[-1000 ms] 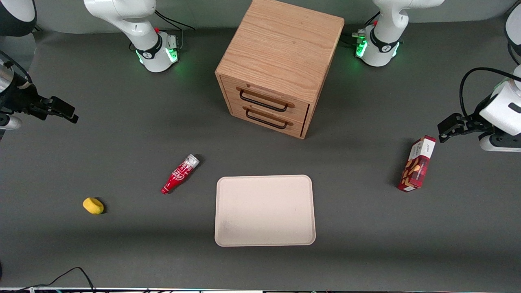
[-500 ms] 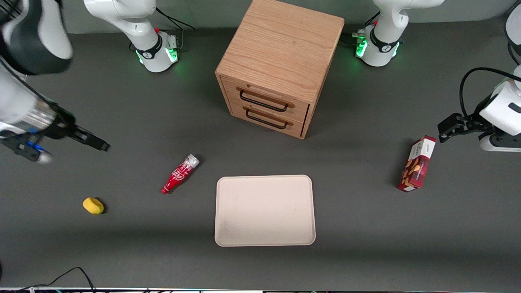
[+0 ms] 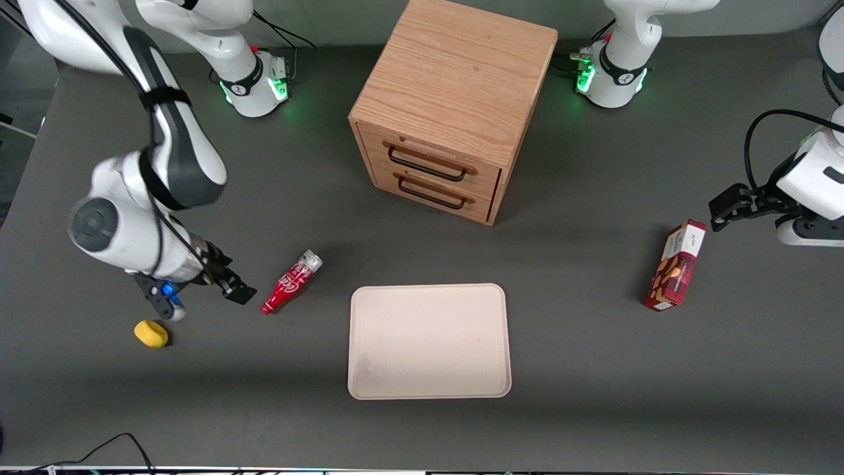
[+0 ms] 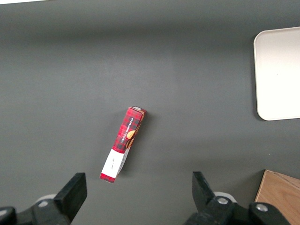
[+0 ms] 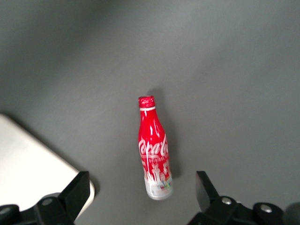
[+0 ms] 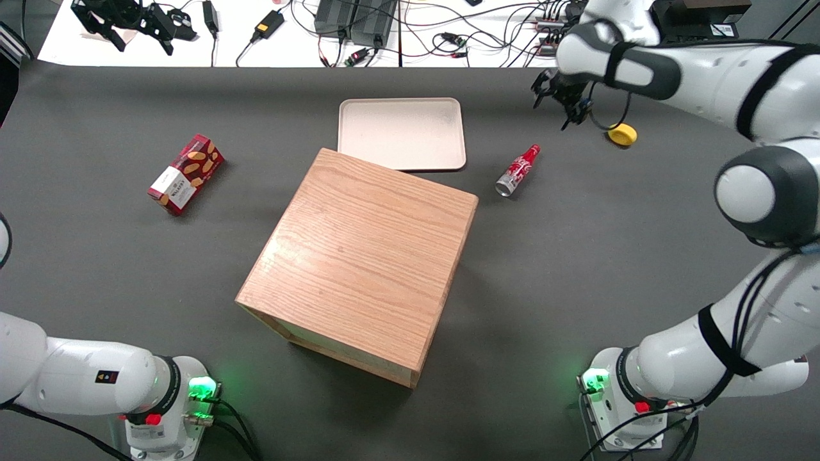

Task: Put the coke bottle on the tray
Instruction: 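Move the open right gripper down over the red Coca-Cola bottle, then close the right gripper on the bottle's body and lift it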

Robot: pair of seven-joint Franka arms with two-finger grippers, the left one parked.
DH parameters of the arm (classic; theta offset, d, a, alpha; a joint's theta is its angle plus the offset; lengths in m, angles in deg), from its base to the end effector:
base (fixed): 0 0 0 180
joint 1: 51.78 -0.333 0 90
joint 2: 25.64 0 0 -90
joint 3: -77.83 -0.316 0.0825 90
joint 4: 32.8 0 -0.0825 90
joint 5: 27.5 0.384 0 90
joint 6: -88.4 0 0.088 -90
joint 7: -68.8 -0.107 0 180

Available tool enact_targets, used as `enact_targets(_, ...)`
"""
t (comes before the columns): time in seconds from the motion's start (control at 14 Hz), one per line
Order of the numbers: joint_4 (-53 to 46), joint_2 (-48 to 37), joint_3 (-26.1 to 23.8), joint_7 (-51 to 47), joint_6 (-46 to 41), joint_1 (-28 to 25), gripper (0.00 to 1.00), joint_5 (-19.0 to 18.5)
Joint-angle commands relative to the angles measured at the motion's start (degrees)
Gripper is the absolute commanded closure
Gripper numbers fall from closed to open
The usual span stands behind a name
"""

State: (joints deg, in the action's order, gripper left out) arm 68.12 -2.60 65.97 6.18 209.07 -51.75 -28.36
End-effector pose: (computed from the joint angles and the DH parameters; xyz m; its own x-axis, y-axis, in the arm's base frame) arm 0.6344 0.1211 0.3385 0.6249 -0.7763 -0.0829 -0.7783 -0.6278 0.0122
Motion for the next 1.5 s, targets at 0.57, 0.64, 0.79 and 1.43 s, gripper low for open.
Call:
enact_targets(0.57,-1.34,13.44,-3.87,-12.61,4.83,-1.87,0.01,-10.3)
enact_targets(0.64,-0.81,13.53,-3.87,-12.61,5.61,-1.87,0.06,-10.57)
enact_targets(0.79,0.68,13.44,-3.87,-12.52,7.72,-1.87,0.1,-10.66)
enact_targets(1.43,2.01,14.23,-4.14,-12.34,7.91,-1.87,0.65,-11.89)
